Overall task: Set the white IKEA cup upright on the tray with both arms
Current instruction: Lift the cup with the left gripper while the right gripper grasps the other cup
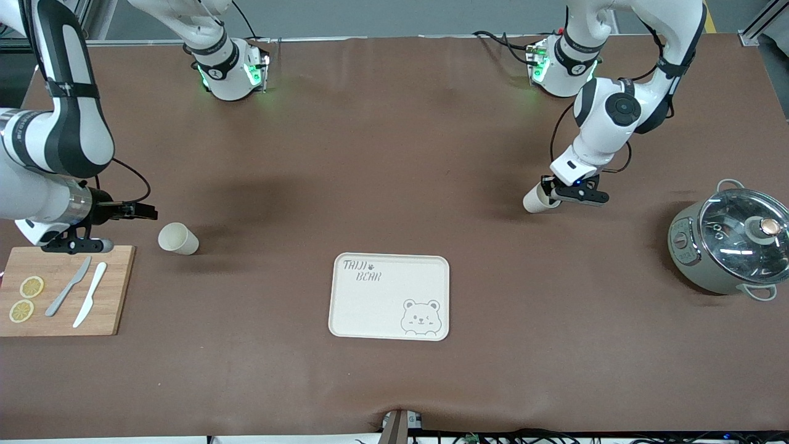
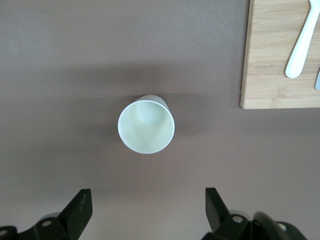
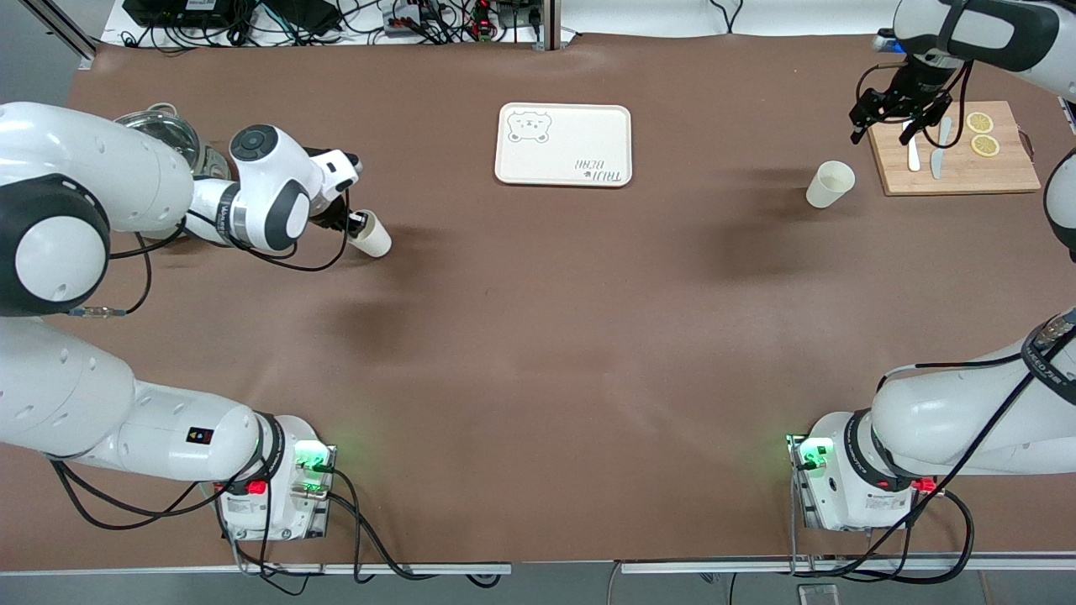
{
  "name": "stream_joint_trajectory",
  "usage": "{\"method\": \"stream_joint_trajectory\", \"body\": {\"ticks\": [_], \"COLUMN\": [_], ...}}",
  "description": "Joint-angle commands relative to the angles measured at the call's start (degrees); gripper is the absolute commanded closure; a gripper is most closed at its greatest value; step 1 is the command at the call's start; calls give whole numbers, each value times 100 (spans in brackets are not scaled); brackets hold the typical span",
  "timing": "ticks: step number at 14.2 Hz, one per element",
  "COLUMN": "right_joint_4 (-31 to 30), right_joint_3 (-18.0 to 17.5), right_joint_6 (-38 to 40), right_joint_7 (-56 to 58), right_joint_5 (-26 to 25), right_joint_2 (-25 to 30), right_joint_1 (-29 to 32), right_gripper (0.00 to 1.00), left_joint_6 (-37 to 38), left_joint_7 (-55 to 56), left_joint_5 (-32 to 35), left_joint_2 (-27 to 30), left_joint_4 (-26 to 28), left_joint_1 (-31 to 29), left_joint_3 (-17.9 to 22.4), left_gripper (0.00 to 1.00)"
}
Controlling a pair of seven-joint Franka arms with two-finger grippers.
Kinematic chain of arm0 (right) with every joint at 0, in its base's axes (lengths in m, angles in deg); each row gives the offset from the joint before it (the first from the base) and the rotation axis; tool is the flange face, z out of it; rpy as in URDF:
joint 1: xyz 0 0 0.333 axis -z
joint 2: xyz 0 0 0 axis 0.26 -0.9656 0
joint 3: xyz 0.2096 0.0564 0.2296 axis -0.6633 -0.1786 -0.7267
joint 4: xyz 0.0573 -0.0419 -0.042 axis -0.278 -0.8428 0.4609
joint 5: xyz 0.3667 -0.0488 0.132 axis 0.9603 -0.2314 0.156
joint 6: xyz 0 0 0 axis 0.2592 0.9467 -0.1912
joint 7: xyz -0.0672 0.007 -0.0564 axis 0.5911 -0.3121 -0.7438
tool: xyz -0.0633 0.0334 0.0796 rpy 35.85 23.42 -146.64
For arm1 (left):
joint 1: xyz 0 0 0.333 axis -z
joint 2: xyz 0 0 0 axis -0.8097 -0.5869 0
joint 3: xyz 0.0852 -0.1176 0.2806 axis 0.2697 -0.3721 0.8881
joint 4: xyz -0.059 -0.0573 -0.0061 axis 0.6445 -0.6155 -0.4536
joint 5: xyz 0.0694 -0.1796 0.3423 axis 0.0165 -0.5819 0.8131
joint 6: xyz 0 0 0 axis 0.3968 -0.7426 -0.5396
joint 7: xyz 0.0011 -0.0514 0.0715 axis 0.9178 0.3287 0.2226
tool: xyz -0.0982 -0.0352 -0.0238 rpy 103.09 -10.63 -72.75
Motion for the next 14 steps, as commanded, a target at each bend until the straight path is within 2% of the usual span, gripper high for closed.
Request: {"method": "stream_joint_trajectory", "body": {"ticks": [1, 5, 7, 9, 14], "right_joint_4": [-263, -518, -789, -896, -931], "right_joint_3": [-64, -73, -73, -73, -73], "right_joint_6": [-309, -749, -1239, -1514, -2015], "right_joint_7": [-60, -51, -51, -60, -60], "right_joint_5": [80, 80, 80, 80, 89], "right_joint_2": [129, 41, 5, -64, -434], "right_joint_1": [124, 247, 282, 264, 308], "right_gripper": [0, 0, 0, 0, 0], "left_joint_6": [7, 454, 814, 991, 1992], "left_joint_7": [-71, 8, 131, 333, 465], "left_joint_5": [-72, -72, -72, -81, -81], "left_joint_2": [96, 306, 360, 342, 263], "left_joint_4": [26, -140, -359, -597, -1475], "left_joint_1": [-7, 2, 20, 2, 37], "left_joint_3": [-20, -99, -107, -300, -318], "left_gripper": [100, 100, 100, 100, 100]}}
